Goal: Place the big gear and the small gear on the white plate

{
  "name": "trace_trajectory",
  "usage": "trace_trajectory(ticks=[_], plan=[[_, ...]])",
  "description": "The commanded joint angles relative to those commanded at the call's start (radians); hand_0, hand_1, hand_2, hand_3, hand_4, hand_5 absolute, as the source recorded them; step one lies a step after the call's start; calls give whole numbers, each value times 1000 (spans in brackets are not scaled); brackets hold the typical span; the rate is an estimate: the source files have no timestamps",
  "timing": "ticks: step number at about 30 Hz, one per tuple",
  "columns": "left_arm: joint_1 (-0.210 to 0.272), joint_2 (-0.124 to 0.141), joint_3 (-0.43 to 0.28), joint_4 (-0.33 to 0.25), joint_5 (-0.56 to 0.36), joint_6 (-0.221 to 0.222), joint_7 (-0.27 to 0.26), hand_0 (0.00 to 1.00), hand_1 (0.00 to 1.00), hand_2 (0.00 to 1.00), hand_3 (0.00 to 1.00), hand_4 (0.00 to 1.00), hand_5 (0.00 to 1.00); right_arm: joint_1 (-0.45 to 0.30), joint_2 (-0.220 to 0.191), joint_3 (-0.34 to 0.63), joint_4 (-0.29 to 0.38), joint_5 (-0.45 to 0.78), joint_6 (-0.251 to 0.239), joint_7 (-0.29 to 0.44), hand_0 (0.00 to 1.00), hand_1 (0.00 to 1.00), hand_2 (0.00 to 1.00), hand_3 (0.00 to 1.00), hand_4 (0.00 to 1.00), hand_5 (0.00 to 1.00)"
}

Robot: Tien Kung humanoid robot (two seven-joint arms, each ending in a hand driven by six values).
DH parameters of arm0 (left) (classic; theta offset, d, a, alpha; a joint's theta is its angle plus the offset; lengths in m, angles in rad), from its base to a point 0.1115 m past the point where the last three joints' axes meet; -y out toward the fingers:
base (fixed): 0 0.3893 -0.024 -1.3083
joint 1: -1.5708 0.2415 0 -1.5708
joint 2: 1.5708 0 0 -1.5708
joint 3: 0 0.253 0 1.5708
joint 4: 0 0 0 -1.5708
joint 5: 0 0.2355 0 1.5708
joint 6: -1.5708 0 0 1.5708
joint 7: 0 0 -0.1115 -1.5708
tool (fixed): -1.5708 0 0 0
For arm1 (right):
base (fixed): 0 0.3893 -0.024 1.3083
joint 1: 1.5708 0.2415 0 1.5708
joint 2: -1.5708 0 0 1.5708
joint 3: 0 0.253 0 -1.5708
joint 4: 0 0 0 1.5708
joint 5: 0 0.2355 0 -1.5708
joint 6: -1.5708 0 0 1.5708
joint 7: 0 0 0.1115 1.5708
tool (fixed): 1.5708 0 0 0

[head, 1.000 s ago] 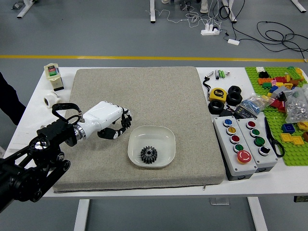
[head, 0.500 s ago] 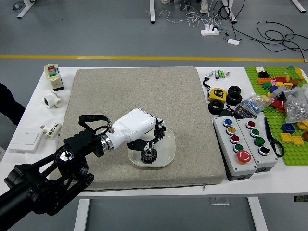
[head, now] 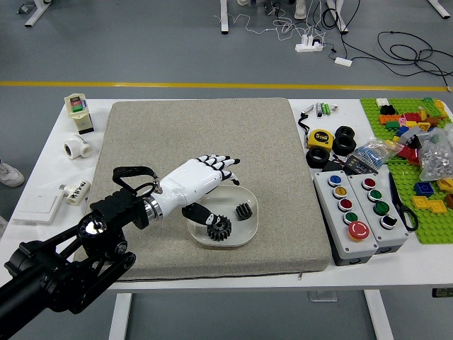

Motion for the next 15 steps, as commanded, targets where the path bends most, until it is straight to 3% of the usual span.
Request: trace_trajectory(ticks=[1, 5, 6, 12, 13, 15], plan=[[5, -2, -14, -2, 0, 22, -4, 959, 998, 998, 872, 936, 355, 0, 0, 0, 0, -1, 0, 0, 602, 609, 697, 555, 751, 661], [30, -8, -85, -14, -21, 104, -30, 959, 998, 998, 872, 936, 355, -1, 1, 3, 0, -5, 0, -1, 602, 609, 697, 555, 751, 661], [36, -9, -106, -17, -42, 118, -38, 854, 911, 991, 865, 850, 360, -1, 1, 4, 0, -6, 0, -1, 602, 609, 697, 555, 751, 660], [99, -7, -235, -81, -280, 122, -90, 854, 911, 991, 865, 850, 360, -5, 2, 9, 0, -12, 1, -2, 602, 609, 697, 555, 751, 660], [112, -4, -255, -101, -319, 118, -92, 768, 780, 819, 794, 804, 454, -6, 2, 11, 0, -13, 1, -2, 602, 609, 697, 555, 751, 660], [133, -1, -289, -127, -403, 108, -89, 768, 780, 819, 794, 804, 454, -7, 2, 12, 0, -16, 2, -2, 602, 609, 697, 555, 751, 660]])
